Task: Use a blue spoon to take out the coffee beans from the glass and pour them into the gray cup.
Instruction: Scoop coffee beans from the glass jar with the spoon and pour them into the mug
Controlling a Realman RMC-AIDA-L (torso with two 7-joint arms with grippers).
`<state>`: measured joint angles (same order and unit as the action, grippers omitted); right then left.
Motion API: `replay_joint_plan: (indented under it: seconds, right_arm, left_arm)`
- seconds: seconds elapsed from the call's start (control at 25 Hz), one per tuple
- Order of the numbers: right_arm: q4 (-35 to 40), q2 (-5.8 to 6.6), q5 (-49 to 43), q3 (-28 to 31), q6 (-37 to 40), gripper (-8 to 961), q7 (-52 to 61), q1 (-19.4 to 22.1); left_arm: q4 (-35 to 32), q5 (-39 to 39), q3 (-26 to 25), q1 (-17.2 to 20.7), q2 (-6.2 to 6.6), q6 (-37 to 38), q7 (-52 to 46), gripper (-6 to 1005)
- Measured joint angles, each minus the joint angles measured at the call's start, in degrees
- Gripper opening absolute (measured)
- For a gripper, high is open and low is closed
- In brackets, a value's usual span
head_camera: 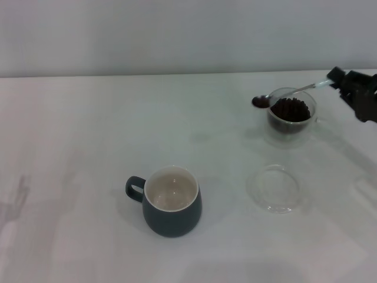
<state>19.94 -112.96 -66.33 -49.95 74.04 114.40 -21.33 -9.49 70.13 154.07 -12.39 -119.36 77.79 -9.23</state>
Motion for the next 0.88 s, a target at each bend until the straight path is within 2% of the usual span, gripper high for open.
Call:
replay_joint_plan:
  seconds: [0.16, 0.32, 0.88]
  right_arm:
    - [0.25, -0.58, -0.09, -2.85, 1.03, 140, 0.06, -0.15]
    - [0.71, -1.77, -0.12, -6.84, 1.34, 140, 0.05, -1.13]
    - [0.72, -2.97, 0.01, -18.81, -0.29, 140, -1.99, -6.13]
  left_arm:
    - [0.00, 0.00, 0.00, -0.09, 0.00, 0.00, 0.00, 888]
    - [-0.01, 0.00, 0.00, -0.16, 0.00, 0.00, 0.05, 888]
    - [-0.01, -0.10, 0.16, -0.35, 0.00, 0.00, 0.09, 888]
